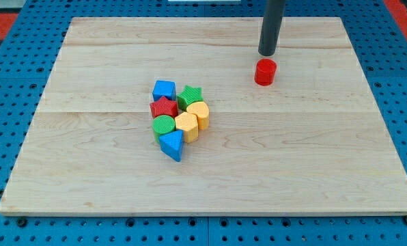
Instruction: Place the red circle diagonally bottom right to yellow heart
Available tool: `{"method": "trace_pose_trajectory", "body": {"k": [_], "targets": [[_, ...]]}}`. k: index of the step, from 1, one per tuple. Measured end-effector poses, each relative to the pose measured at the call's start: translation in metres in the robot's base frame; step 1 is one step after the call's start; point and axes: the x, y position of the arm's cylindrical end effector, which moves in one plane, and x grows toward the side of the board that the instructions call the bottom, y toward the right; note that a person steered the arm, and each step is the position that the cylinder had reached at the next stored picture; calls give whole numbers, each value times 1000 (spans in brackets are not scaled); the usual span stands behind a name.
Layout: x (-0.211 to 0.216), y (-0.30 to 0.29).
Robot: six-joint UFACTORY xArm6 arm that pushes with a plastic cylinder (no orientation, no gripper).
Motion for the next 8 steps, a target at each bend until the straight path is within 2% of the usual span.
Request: {"method": "trace_pose_trajectory", "body": {"k": [1,4,5,7,8], "targets": [[35,10],[67,-40],[113,-36],[154,-37],[180,-8]]}}
